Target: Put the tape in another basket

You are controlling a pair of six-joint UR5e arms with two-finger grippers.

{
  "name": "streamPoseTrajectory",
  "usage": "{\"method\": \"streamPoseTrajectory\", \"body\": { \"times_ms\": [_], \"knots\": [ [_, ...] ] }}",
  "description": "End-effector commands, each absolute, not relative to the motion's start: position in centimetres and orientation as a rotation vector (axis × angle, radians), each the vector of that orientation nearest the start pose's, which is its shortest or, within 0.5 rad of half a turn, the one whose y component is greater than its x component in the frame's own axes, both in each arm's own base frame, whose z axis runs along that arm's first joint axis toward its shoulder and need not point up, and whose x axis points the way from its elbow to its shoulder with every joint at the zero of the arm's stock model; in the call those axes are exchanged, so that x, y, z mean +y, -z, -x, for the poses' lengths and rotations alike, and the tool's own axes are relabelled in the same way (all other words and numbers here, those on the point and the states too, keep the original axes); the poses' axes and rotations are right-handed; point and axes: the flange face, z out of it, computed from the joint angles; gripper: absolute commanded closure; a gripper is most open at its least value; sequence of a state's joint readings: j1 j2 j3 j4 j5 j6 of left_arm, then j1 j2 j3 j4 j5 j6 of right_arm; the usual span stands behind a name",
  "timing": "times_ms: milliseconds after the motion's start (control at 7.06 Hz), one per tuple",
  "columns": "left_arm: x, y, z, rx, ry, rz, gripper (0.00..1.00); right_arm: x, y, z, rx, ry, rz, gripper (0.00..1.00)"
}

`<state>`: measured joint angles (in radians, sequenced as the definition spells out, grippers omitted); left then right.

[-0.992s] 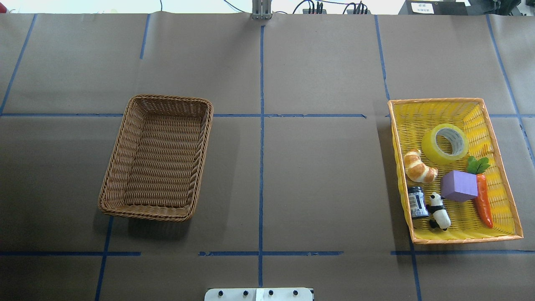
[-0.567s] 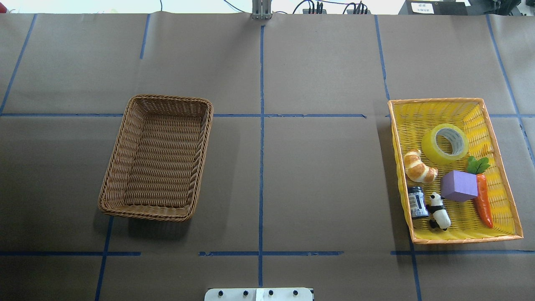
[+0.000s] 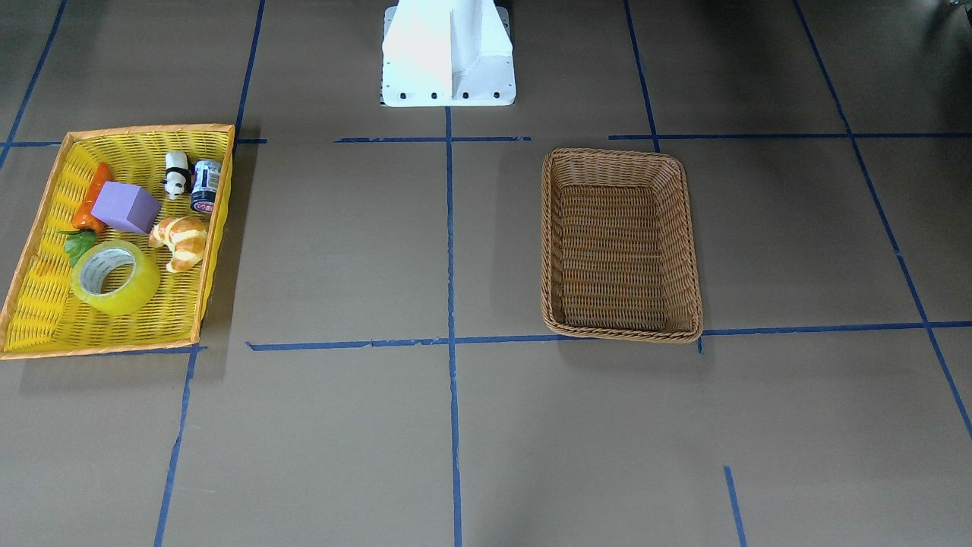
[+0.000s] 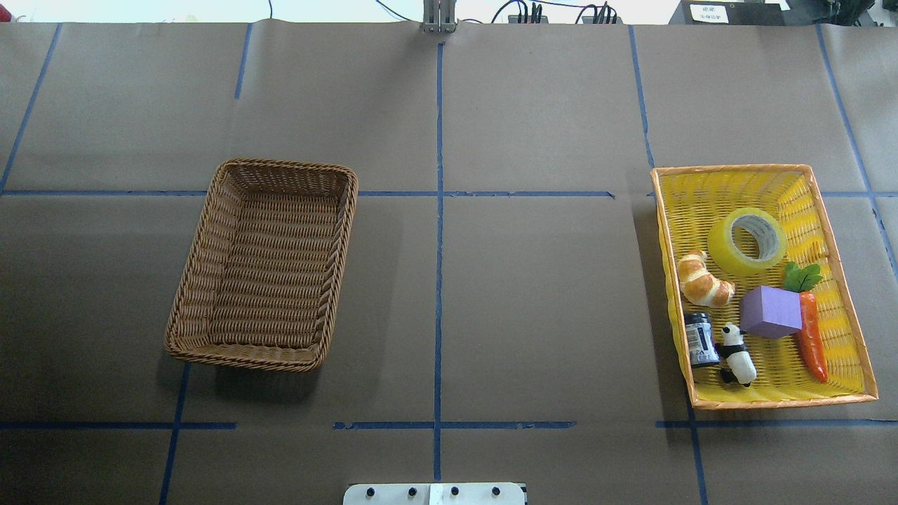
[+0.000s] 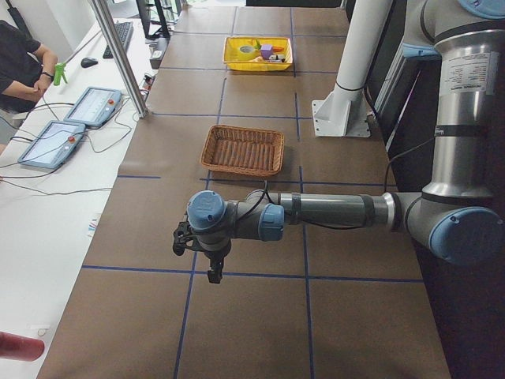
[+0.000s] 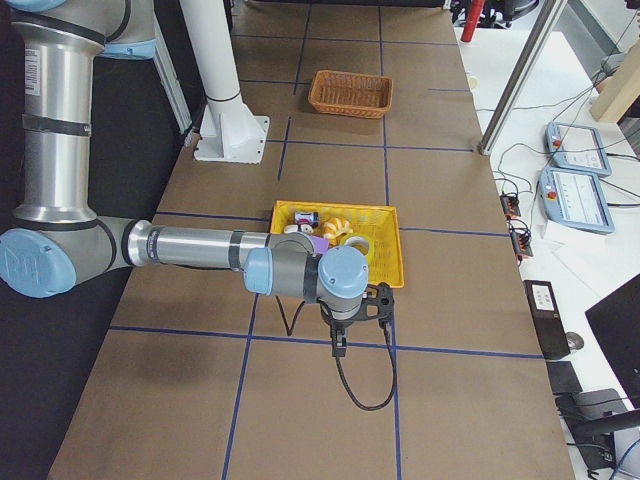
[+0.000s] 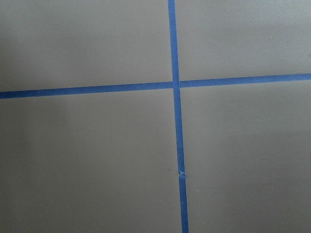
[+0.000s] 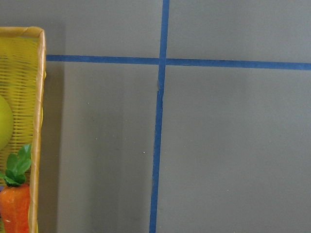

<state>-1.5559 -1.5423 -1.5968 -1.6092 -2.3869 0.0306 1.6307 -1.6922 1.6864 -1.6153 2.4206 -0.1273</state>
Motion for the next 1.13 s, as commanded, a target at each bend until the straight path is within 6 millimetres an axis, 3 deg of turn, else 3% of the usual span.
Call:
{"method": "streamPoseTrajectory", "body": {
  "times_ms": [0,425,567,850,992],
  "knots": [
    [-48.3,-65.2,5.3,0.816,-0.058,-0.041,0.0,-43.5,-65.4,-8.5,-0.85,0.045,-0.039,0.0],
    [-48.4,-65.0,5.3,0.816,-0.058,-0.043,0.0,-43.7,-65.1,-8.5,-0.846,0.047,-0.045,0.0],
    [-48.4,-65.0,5.3,0.816,-0.059,-0.045,0.0,-45.6,-63.1,-8.6,-0.841,0.036,-0.072,0.0],
    [-48.4,-64.9,5.3,0.816,-0.06,-0.048,0.0,-51.4,-56.6,-8.3,-0.833,0.091,-0.18,0.0],
    [-48.4,-64.9,5.3,0.816,-0.061,-0.049,0.0,-52.1,-55.3,-5.6,-0.831,0.138,-0.182,0.0]
  ]
}}
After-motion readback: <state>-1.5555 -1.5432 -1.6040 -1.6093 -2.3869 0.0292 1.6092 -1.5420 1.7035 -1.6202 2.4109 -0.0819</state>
